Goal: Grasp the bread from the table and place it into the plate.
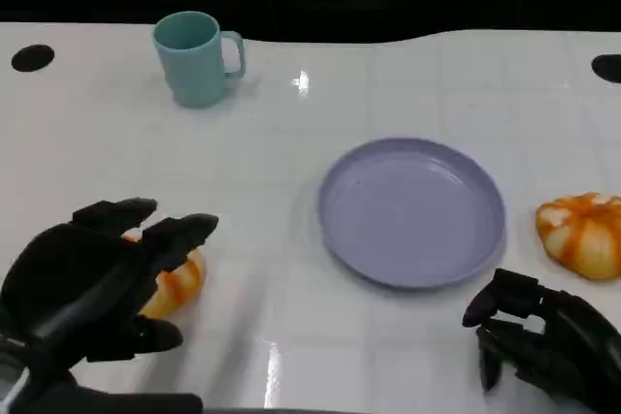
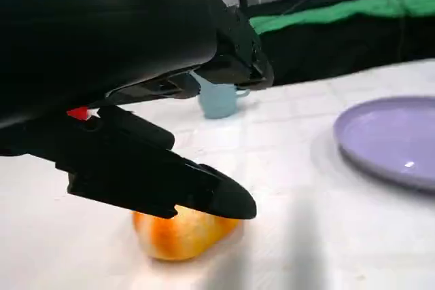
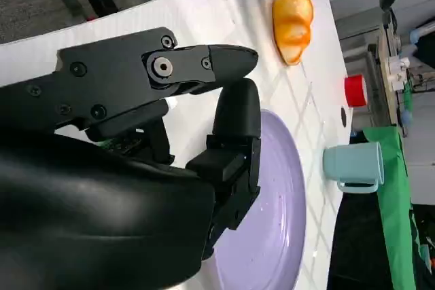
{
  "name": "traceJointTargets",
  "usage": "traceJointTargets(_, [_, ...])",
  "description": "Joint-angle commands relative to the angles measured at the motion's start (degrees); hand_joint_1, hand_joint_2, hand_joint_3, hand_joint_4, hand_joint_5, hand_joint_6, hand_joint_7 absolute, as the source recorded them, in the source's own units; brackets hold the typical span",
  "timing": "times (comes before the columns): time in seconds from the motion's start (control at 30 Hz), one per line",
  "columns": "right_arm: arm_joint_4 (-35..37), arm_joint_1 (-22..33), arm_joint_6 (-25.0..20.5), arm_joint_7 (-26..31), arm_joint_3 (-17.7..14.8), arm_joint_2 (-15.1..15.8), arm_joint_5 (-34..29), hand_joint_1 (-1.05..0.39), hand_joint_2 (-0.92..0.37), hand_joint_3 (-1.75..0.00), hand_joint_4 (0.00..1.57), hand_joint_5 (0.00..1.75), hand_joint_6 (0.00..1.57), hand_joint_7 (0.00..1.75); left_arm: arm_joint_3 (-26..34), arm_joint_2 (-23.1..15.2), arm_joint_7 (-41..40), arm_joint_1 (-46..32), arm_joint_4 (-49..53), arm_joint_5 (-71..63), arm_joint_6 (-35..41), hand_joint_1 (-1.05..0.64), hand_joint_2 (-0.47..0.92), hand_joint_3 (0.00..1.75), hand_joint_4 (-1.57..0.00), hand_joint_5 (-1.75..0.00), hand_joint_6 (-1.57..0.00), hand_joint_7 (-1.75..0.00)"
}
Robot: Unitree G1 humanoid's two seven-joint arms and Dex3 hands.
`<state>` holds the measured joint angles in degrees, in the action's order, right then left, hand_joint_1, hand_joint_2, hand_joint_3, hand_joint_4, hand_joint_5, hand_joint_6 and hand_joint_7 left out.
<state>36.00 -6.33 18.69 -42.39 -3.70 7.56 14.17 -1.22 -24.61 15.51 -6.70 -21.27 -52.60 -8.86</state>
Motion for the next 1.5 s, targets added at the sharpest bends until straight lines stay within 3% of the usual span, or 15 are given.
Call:
traceJointTargets(0.03, [-0.32,1.14,-1.26,0.67,-0.01,0.96,-0.41,-0.51,-0.92,-0.24,0.67,1.75,0.70,1.35,-2.16,-1.87,0.59,1.92,0.72,-4.84,2.91,-0.52,0.83,0.00,-0.23,-0.01,-0.29,0.00])
traceJointTargets(0.47, [-1.25,1.58,-1.63,0.50,-0.08,1.19,-0.54,-0.50,-0.92,-0.26,0.66,1.75,0.68,1.35,-9.70,-2.32,5.14,9.40,10.21,-9.35,10.05,-0.44,0.80,0.00,-0.16,0.00,-0.19,0.00])
traceJointTargets(1.23, [-0.40,1.36,-1.24,-0.52,-0.32,1.21,-0.07,-0.51,-0.92,-0.24,0.65,1.75,0.69,1.35,-18.94,-2.59,1.84,20.99,33.27,-5.32,13.74,-0.42,0.82,0.01,-0.10,0.00,-0.11,0.00])
traceJointTargets(1.4, [-0.28,1.30,-1.14,-0.54,-0.35,1.25,-0.05,-0.50,-0.92,-0.24,0.65,1.75,0.69,1.34,-19.63,-3.05,-0.70,21.66,36.21,-3.19,12.11,-0.38,0.83,0.01,-0.12,-0.01,-0.11,0.00])
traceJointTargets(1.5, [-0.33,1.31,-0.96,-0.39,-0.31,1.25,-0.18,-0.51,-0.92,-0.24,0.65,1.75,0.69,1.34,-19.42,-3.44,-4.76,21.55,38.32,-1.50,9.42,-0.26,0.91,0.10,-0.28,-0.08,-0.22,-0.03])
